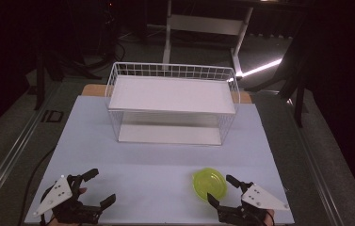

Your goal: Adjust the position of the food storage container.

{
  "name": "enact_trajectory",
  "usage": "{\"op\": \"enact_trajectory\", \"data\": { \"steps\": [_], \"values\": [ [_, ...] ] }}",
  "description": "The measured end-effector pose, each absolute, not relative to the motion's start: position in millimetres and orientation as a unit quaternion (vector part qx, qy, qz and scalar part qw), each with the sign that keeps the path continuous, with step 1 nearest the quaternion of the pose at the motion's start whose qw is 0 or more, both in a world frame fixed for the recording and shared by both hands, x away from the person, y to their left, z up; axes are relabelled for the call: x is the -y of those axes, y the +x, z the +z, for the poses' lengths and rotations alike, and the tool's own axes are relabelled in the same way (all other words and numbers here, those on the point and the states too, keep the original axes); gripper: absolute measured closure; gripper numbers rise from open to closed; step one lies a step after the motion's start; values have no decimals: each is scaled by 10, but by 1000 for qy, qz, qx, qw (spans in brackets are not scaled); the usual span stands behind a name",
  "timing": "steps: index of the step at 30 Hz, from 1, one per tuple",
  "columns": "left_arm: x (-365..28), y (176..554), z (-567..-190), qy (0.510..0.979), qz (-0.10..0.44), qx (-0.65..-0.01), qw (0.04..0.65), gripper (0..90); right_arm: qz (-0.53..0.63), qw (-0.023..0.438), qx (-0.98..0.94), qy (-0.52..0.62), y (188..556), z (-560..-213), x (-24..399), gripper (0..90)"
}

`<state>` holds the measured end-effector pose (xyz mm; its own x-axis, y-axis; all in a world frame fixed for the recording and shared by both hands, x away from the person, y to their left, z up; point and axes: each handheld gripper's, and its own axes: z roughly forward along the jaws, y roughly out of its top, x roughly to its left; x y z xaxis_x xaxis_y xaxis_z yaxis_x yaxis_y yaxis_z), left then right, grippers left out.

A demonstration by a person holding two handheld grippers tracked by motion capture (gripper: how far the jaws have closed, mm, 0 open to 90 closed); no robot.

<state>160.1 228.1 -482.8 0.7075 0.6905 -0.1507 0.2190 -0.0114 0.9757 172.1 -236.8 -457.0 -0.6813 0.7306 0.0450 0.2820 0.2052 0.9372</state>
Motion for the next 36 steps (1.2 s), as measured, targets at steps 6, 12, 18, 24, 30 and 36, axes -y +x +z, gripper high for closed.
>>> {"op": "enact_trajectory", "data": {
  "steps": [6,12,18,24,30,36],
  "values": [
    [-2235,1601,-4845,694,184,-327,614,8,522,204,-753,345,1719,-4552,2382,137],
    [-2211,1602,-4844,696,182,-326,613,8,519,125,-769,351,1721,-4504,2382,139],
    [-2192,1608,-4837,697,182,-322,614,8,518,107,-771,354,1650,-4490,2398,175],
    [-2192,1623,-4840,697,181,-325,613,8,478,125,-784,377,1631,-4563,2585,493],
    [-2209,1623,-4830,693,182,-325,617,8,435,105,-803,395,1653,-4753,2769,898],
    [-2227,1619,-4806,689,187,-323,621,8,404,90,-810,416,1716,-4914,2807,900]
  ]
}}
